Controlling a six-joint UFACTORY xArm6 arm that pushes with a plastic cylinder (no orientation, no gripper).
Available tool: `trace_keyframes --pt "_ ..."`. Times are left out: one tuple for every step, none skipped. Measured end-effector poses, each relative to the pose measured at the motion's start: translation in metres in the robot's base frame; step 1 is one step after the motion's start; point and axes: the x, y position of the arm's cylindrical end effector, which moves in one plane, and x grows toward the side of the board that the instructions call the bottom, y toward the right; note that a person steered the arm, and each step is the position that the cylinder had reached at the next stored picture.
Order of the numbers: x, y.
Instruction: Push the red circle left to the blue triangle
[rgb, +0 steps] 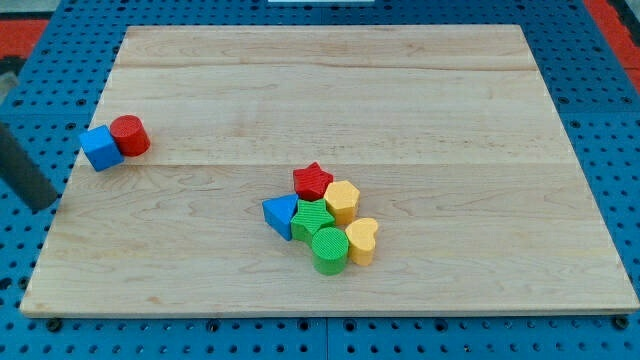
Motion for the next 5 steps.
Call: trace_keyframes --pt "-0.003 0.0" --pt "-0.015 0.0" --pt "-0.054 0.0" --pt "-0.088 0.001" --pt "-0.111 0.061"
